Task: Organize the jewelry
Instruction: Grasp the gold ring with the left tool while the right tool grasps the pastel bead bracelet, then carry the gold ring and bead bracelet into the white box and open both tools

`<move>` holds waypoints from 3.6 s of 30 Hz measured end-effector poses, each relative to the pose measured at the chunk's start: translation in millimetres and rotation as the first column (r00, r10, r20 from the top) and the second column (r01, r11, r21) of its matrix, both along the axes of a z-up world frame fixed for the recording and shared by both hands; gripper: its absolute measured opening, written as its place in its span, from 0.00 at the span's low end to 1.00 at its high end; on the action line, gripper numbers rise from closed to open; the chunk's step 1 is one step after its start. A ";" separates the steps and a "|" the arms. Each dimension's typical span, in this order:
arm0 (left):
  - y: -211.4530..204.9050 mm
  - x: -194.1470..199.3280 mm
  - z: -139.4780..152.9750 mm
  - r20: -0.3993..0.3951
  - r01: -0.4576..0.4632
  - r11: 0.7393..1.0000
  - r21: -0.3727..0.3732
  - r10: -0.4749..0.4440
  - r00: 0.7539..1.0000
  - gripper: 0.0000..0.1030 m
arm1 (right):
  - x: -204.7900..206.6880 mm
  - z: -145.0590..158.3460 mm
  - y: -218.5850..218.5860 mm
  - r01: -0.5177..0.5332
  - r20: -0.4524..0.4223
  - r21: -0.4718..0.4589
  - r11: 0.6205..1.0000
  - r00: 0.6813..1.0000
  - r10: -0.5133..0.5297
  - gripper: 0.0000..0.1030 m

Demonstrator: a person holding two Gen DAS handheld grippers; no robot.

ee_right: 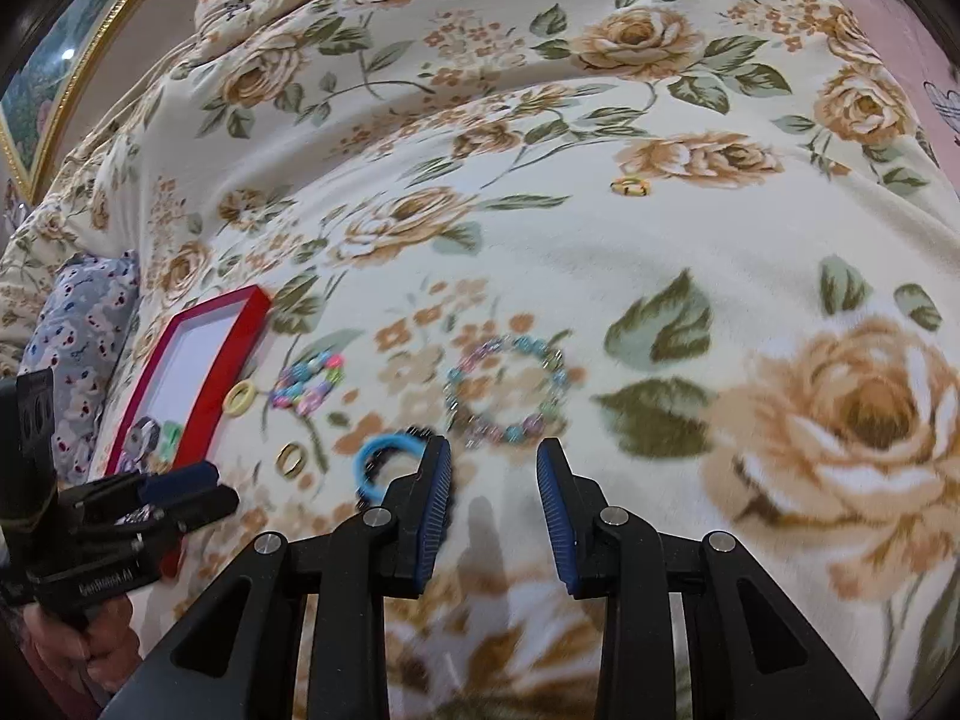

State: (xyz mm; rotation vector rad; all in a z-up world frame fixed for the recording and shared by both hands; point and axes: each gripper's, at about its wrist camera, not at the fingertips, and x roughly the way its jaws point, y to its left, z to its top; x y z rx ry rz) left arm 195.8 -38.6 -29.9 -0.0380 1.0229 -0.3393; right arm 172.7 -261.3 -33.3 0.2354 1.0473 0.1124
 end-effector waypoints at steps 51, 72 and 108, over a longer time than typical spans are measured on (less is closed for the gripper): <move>104.6 -36.3 46.2 0.127 -0.179 0.980 -0.087 0.189 0.974 0.21 | 31.1 47.9 110.2 -0.202 0.148 0.015 0.979 0.969 0.198 0.07; 168.2 -21.9 36.8 0.119 -0.328 0.943 -0.050 0.332 0.936 0.21 | 60.8 46.1 223.8 -0.408 0.151 0.077 0.910 0.907 0.394 0.07; 167.0 65.7 -23.2 0.027 -0.354 0.923 0.148 0.354 0.935 0.22 | 104.3 -44.8 272.7 -0.421 -0.058 0.123 0.898 0.901 0.430 0.12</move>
